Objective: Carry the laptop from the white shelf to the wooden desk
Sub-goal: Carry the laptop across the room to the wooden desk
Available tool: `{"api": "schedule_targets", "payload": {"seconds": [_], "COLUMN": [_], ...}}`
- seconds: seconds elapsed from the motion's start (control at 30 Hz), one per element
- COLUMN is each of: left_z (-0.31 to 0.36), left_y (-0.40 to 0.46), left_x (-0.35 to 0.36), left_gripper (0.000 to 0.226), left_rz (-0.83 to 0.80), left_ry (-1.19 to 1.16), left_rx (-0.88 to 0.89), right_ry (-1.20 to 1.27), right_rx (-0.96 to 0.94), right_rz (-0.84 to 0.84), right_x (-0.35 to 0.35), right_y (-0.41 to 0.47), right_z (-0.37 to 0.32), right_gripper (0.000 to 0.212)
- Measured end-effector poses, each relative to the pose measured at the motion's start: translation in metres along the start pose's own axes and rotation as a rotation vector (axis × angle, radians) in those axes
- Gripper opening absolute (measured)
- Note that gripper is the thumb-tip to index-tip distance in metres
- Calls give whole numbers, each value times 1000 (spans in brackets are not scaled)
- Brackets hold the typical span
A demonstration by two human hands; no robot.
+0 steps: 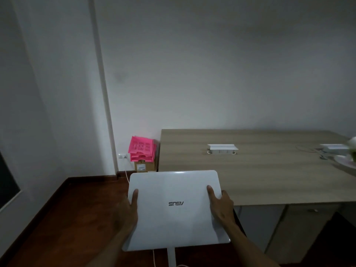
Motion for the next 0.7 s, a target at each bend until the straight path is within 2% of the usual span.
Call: {"api": "schedule_targets", "payload": {"seconds": [0.2, 0.33, 0.4, 0.5, 0.6, 0.7], "left_z": [-2, 11, 16, 13, 22, 31], "left_y": [76, 123, 146, 180, 213, 240], "left_x": [85, 148, 182, 228, 263, 291], "left_gripper": [65, 58, 61, 74, 74, 71], "left_rz": [-50, -86, -101, -98, -72, -40], "left_ry": [123, 115, 128, 141, 146, 169], "left_rx": [14, 56, 66, 28, -5, -55], "right_ry": [20, 10, 2, -41, -67, -82], "right_rx": [24, 38, 43, 88, 110, 117], "right_rz": [34, 31, 38, 23, 1, -15], "right_x": [23, 44, 52, 63, 80, 97], "right_y": [97, 176, 220, 282, 340, 389], "right_z": [4, 12, 14, 16, 11, 7], "right_gripper": [60, 59, 60, 64, 74, 72]}}
Point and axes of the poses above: each hand's wrist, its own y-axis towards the middle knuckle, its own x-axis out of the palm, z = x × y, the point moved 7 cm from there along y, towards the middle knuckle, and after that the axes turned 4 degrees about -y, right-handed, at the moved point
